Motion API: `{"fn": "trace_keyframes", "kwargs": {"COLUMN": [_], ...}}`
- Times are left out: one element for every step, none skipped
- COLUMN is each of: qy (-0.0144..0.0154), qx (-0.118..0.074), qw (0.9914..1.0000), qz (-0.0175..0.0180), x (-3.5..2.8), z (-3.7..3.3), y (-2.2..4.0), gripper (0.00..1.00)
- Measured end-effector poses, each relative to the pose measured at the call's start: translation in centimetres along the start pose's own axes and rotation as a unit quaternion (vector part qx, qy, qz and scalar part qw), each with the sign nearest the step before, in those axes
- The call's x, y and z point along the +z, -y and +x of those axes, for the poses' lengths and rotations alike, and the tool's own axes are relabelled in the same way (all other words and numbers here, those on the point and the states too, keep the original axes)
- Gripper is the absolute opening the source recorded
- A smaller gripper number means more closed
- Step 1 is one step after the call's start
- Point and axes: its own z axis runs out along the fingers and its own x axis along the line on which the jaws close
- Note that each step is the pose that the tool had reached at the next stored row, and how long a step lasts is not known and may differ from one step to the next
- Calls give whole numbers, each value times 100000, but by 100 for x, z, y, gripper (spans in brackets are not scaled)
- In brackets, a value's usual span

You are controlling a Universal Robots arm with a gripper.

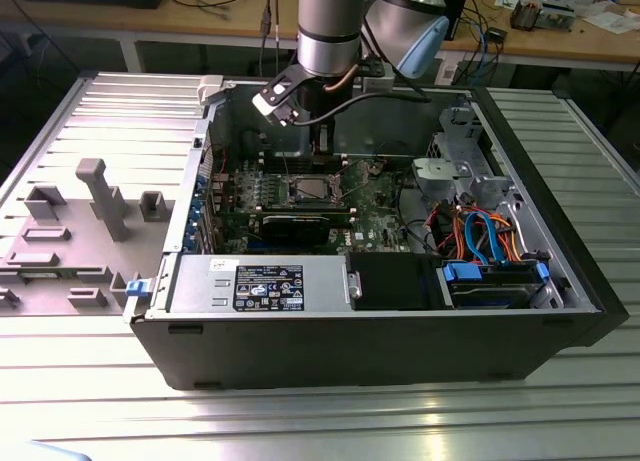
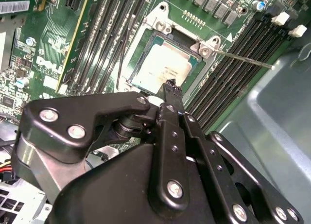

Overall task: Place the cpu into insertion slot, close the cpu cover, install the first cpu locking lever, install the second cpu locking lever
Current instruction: 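Close the cpu cover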

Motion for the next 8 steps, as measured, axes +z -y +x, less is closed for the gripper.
{"fn": "trace_keyframes", "kwargs": {"qy": [-1,-2,0,1,2,-2,-2,0], "qx": [1,0,-183,-541,-651,-656,-668,-676], "qw": [100000,100000,100000,99999,99998,99998,99998,99998], "qz": [2,0,1,-6,-6,-8,-7,-8], "x": [0,0,0,0,0,0,0,0], "z": [0,0,0,0,0,0,0,0], "y": [0,0,0,0,0,0,0,0], "gripper": [11,11,11,11,11,11,11,11]}}
